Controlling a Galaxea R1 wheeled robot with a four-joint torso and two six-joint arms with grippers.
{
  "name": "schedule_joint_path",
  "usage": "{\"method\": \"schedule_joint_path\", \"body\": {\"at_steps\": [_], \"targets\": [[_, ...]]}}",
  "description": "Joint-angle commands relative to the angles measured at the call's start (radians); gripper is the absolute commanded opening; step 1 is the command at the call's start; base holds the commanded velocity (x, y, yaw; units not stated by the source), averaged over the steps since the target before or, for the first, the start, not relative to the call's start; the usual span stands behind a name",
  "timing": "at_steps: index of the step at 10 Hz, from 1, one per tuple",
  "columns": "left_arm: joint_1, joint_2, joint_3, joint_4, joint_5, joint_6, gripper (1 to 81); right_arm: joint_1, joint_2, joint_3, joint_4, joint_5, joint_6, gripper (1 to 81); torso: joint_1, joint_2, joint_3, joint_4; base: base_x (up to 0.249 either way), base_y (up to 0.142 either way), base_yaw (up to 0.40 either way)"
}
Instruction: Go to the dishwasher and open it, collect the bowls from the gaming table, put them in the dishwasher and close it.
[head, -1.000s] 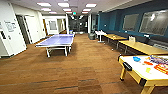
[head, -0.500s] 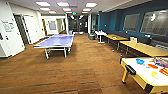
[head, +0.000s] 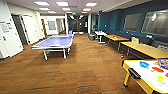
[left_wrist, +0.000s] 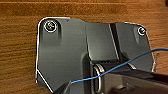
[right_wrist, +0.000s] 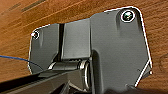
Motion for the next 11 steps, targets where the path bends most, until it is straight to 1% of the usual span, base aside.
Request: {"method": "schedule_joint_path", "body": {"at_steps": [1, 4, 6, 7, 11], "targets": [[-0.046, -0.002, 0.001, 0.001, 0.053, 0.003, 81.1, 0.046, 0.002, 0.002, 0.003, -0.045, -0.001, 81.1, 0.000, 0.000, 0.000, 0.000, 0.206, 0.000, 0.000], [-0.046, 0.000, 0.002, 0.001, 0.054, 0.003, 81.1, 0.046, 0.002, 0.002, 0.004, -0.045, -0.001, 81.1, 0.000, 0.000, 0.000, 0.000, 0.194, 0.000, 0.000], [-0.046, -0.002, 0.002, -0.001, 0.054, 0.003, 81.1, 0.048, 0.002, 0.002, 0.006, -0.045, 0.000, 81.1, 0.001, 0.000, 0.000, 0.000, 0.143, 0.000, 0.000], [-0.046, -0.002, 0.002, -0.001, 0.054, 0.003, 81.1, 0.049, 0.004, 0.002, 0.006, -0.045, 0.000, 81.1, 0.001, 0.001, 0.000, 0.000, 0.083, 0.000, 0.000], [-0.046, -0.002, 0.002, -0.002, 0.053, 0.002, 81.1, 0.049, 0.004, 0.002, 0.006, -0.047, 0.002, 81.1, 0.001, 0.001, 0.000, 0.000, 0.000, 0.000, 0.000]]}}
